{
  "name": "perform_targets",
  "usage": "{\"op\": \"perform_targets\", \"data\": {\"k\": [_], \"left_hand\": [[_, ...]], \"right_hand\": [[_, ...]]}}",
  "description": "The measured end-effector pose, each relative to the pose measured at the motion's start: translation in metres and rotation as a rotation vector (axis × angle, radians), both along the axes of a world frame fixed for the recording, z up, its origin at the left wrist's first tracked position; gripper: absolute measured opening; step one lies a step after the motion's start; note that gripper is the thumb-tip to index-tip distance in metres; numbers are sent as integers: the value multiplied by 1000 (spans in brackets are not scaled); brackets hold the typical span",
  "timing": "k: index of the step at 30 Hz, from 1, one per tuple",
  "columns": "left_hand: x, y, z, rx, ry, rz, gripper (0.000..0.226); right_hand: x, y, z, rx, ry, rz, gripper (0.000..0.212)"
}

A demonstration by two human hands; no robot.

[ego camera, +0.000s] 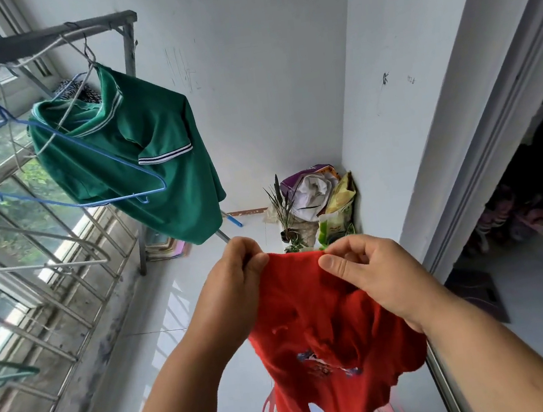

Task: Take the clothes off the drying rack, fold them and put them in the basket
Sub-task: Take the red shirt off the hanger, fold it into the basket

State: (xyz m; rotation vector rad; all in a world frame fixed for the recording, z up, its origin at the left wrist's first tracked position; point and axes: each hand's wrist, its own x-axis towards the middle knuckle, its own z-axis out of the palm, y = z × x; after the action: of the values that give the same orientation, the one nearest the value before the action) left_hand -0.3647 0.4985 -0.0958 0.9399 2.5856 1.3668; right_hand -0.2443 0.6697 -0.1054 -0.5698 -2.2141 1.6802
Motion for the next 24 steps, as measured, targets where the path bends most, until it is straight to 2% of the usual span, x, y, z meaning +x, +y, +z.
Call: {"op": "perform_targets", "data": {"k": [5,7,11,16,17,22,24], "left_hand": [[-29,-17,-1,127,-77,256,11],[-41,-27,-1,119,-77,313,14],[-48,-37,1,62,-65,347,13],[-46,-39,-2,40,-104,299,13],[-46,-41,-3,45,-117,287,14],[-40,-49,6,91,-241,138,7],[-35,-50,12,81,-279,92,16]], "right_hand": [[14,25,-7,-30,-83,111,62],[18,30,-10,-35,-161,147,65],[16,34,-16,69,-242,27,30],[14,34,-17,17,-137,-124,4],[13,34,-16,3,-108,-141,2],[10,36,-15,-50,21,-224,15],[11,38,-16,-58,17,-205,18]]}}
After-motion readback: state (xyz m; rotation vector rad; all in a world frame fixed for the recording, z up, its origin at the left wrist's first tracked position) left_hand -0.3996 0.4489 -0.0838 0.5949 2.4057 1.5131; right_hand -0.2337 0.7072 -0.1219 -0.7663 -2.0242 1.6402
